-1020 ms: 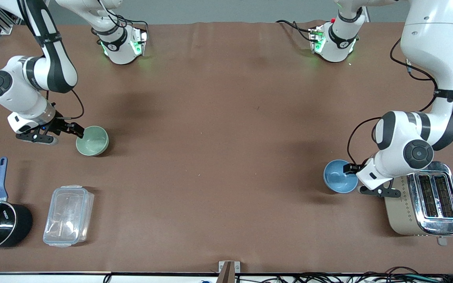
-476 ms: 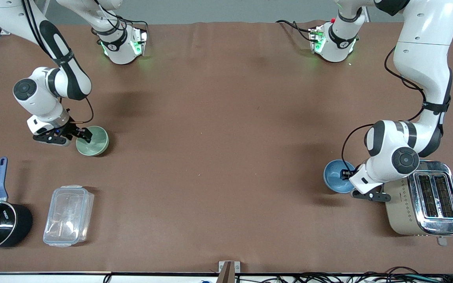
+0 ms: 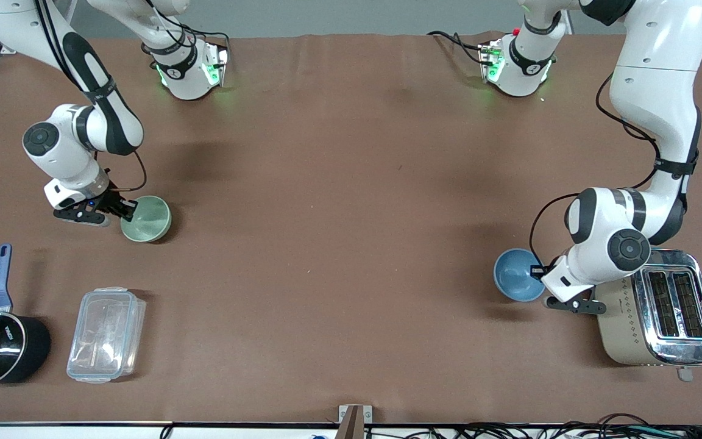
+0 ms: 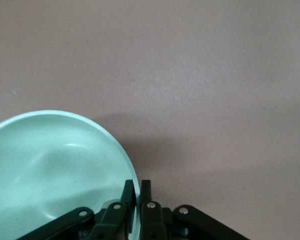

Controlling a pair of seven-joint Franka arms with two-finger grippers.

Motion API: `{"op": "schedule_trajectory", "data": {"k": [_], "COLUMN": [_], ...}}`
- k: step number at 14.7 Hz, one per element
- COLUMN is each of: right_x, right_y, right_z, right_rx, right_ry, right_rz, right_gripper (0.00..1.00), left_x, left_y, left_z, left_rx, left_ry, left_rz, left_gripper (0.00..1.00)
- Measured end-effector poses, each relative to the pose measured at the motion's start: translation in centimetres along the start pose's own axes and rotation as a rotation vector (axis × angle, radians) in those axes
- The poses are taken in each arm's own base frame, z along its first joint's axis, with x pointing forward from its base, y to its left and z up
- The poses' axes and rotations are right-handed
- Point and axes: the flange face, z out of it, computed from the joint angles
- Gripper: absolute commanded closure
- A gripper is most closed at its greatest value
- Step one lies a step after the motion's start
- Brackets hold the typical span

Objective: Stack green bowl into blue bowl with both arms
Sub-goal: 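Grasp the green bowl with the right gripper while the left grasps the blue bowl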

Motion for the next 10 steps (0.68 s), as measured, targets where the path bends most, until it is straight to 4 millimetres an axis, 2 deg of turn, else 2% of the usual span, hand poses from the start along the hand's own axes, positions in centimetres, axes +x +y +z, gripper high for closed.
{"op": "schedule_trajectory", "data": {"k": [2,5,7,10], "right_x": [0.5,2.3,4.5,8.1], "right_y": [0.0,0.2,-0.1,-0.9], "right_z": [-0.8,-2.5,-5.2,-10.9], "right_rx": [0.0,-0.003,-0.006,-0.011], "right_ry": [0.008,0.005,-0.019,-0.072], "right_rz": [0.0,-0.001,-0.01,-0.027], "right_gripper": [1.0,1.0,1.0,1.0], "left_x": [0.7,1.5,1.5,0.2], "left_y": [1.0,4.6,7.8,13.3], "left_z": [-1.5,-3.7,-5.3,-7.4], "left_rx": [0.0,-0.032,-0.062,-0.102], "left_ry": [0.03,0.07,0.086,0.036], "left_rz": [0.014,0.047,0.042,-0.025], "left_gripper": [1.0,1.0,1.0,1.0]}}
